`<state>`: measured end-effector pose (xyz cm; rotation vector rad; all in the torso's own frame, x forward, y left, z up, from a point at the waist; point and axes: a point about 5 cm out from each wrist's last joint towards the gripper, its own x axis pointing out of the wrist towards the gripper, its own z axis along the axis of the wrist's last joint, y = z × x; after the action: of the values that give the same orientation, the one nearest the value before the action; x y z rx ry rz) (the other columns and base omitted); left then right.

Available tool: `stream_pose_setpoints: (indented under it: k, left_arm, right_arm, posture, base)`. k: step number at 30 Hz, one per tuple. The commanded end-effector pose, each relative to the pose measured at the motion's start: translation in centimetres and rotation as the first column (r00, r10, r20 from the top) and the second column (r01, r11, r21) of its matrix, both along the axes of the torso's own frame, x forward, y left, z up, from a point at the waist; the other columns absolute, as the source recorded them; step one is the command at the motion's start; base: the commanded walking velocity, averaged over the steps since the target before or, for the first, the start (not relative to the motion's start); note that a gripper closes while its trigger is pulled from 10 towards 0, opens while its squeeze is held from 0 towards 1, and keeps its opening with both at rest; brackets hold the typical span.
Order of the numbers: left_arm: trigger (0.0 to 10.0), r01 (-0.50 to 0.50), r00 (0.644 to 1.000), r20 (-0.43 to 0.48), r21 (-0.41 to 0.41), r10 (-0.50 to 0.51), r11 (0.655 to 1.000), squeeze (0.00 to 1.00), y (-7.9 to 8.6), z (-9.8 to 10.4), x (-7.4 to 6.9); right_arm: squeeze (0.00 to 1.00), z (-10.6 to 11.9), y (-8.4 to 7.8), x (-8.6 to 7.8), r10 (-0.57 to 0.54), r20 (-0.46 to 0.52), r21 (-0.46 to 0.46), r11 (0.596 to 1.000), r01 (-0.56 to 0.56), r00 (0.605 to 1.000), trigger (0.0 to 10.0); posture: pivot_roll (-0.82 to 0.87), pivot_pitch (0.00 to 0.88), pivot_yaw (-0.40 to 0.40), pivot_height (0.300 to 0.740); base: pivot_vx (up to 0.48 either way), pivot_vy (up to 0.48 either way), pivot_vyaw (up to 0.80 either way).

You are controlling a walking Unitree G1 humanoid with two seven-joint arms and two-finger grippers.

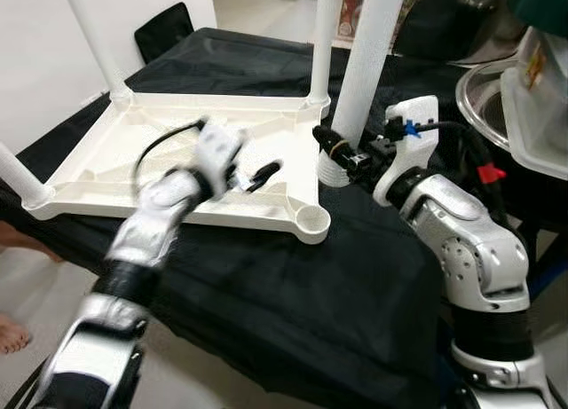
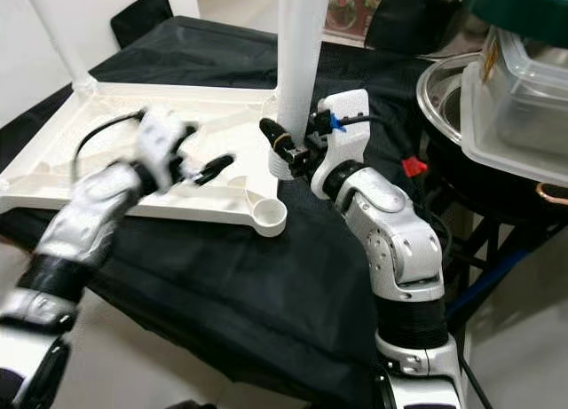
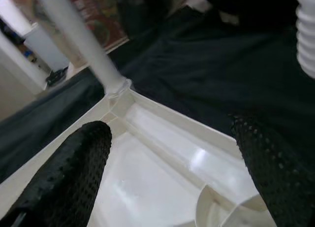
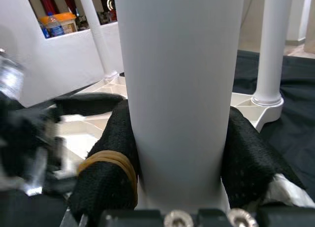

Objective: Building children table

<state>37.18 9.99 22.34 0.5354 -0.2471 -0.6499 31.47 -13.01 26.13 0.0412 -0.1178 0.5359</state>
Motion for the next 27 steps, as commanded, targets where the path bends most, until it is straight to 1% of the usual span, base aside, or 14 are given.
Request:
stream_pose_setpoints:
  k: [1, 5, 7, 11, 12, 13, 14, 16, 19, 20, 21, 22, 23, 27]
  left_arm:
    - [10.0, 0.025, 0.998, -0.06, 0.193, -0.013, 0.981, 0.0, -0.6, -3.6, 0.2]
    - [10.0, 0.161, 0.982, -0.15, 0.324, -0.117, 0.932, 0.0, -1.8, -5.2, 0.0]
    - [10.0, 0.185, 0.973, -0.199, 0.384, -0.115, 0.905, 0.0, -1.7, -5.3, 0.3]
    - [10.0, 0.186, 0.97, -0.219, 0.395, -0.104, 0.9, 0.0, -1.6, -5.2, 0.5]
    - [10.0, 0.25, 0.951, -0.283, 0.473, -0.123, 0.845, 0.0, -1.2, -5.1, 0.9]
    - [10.0, 0.278, 0.942, -0.309, 0.512, -0.128, 0.813, 0.0, -1.0, -5.0, 1.1]
    - [10.0, 0.278, 0.942, -0.309, 0.512, -0.128, 0.813, 0.0, -1.0, -5.0, 1.1]
    - [10.0, 0.303, 0.935, -0.329, 0.551, -0.132, 0.778, 0.0, -0.7, -4.9, 1.3]
    - [10.0, 0.363, 0.908, -0.386, 0.539, -0.16, 0.76, 0.0, -0.1, -4.3, 1.3]
    - [10.0, 0.386, 0.892, -0.41, 0.475, -0.189, 0.791, 0.0, 0.2, -3.4, 1.4]
    - [10.0, 0.386, 0.892, -0.41, 0.475, -0.189, 0.791, 0.0, 0.2, -3.4, 1.4]
    - [10.0, 0.4, 0.881, -0.422, 0.426, -0.213, 0.811, 0.0, 0.4, -2.8, 1.4]
    - [10.0, 0.425, 0.865, -0.442, 0.391, -0.239, 0.816, 0.0, 0.9, -2.4, 1.3]
    - [10.0, 0.467, 0.834, -0.485, 0.367, -0.262, 0.805, 0.0, 1.8, -2.4, 1.1]
  right_arm:
    - [0.0, 0.6, 0.0, -0.1, -0.004, 0.027, 0.004, 1.0, 0.004, 1.0, 10.0]
    - [0.0, 0.6, 0.0, -0.1, -0.012, 0.029, -0.001, 1.0, 0.012, 1.0, 10.0]
    - [0.0, 0.7, -0.1, -0.1, -0.017, 0.03, 0.0, 1.0, 0.017, 0.999, 10.0]
    - [0.0, 0.7, -0.2, -0.1, -0.019, 0.03, 0.001, 1.0, 0.019, 0.999, 10.0]
    - [0.0, 0.7, -0.4, -0.3, -0.03, 0.03, -0.002, 1.0, 0.03, 0.999, 10.0]
    - [0.0, 0.7, -0.5, -0.3, -0.036, 0.03, -0.004, 0.999, 0.036, 0.999, 10.0]
    - [0.0, 0.7, -0.5, -0.3, -0.036, 0.03, -0.004, 0.999, 0.036, 0.999, 10.0]
    - [0.0, 0.7, -0.6, -0.3, -0.041, 0.031, -0.005, 0.999, 0.042, 0.999, 10.0]
    - [0.0, 0.7, -0.7, -0.4, -0.048, 0.031, -0.008, 0.999, 0.048, 0.998, 10.0]
    - [0.0, 0.7, -0.7, -0.5, -0.051, 0.03, -0.007, 0.999, 0.052, 0.998, 10.0]
    - [0.0, 0.7, -0.7, -0.5, -0.051, 0.03, -0.007, 0.999, 0.052, 0.998, 10.0]
    - [0.0, 0.7, -0.8, -0.5, -0.054, 0.03, -0.007, 0.999, 0.054, 0.998, 10.0]
    - [0.0, 0.6, -0.8, -0.5, -0.056, 0.029, -0.006, 0.998, 0.056, 0.998, 10.0]
    - [0.0, 0.6, -0.9, -0.5, -0.058, 0.027, -0.006, 0.998, 0.058, 0.998, 10.0]
  posture:
    - [-0.11, 0.128, 0.029, 0.74]
    - [-0.11, 0.132, 0.035, 0.74]
    - [-0.12, 0.135, 0.042, 0.74]
    - [-0.12, 0.135, 0.042, 0.74]
    - [-0.13, 0.139, 0.054, 0.74]
    - [-0.13, 0.14, 0.055, 0.74]
    - [-0.13, 0.14, 0.055, 0.74]
    - [-0.13, 0.14, 0.055, 0.74]
    - [-0.14, 0.146, 0.063, 0.74]
    - [-0.14, 0.148, 0.064, 0.74]
    - [-0.14, 0.148, 0.064, 0.74]
    - [-0.14, 0.148, 0.064, 0.74]
    - [-0.13, 0.15, 0.06, 0.74]
    - [-0.13, 0.15, 0.058, 0.74]
  base:
    - [0.0, 0.0, 0.0]
    - [0.0, 0.0, 0.0]
    - [0.0, 0.0, 0.0]
    - [0.0, 0.0, 0.0]
    - [0.0, 0.0, 0.0]
    - [0.0, 0.0, 0.0]
    - [0.0, 0.0, 0.0]
    - [0.0, 0.0, 0.0]
    - [0.0, 0.0, 0.0]
    - [0.0, 0.0, 0.0]
    - [0.0, 0.0, 0.0]
    - [0.0, 0.0, 0.0]
    - [0.0, 0.0, 0.0]
    - [0.0, 0.0, 0.0]
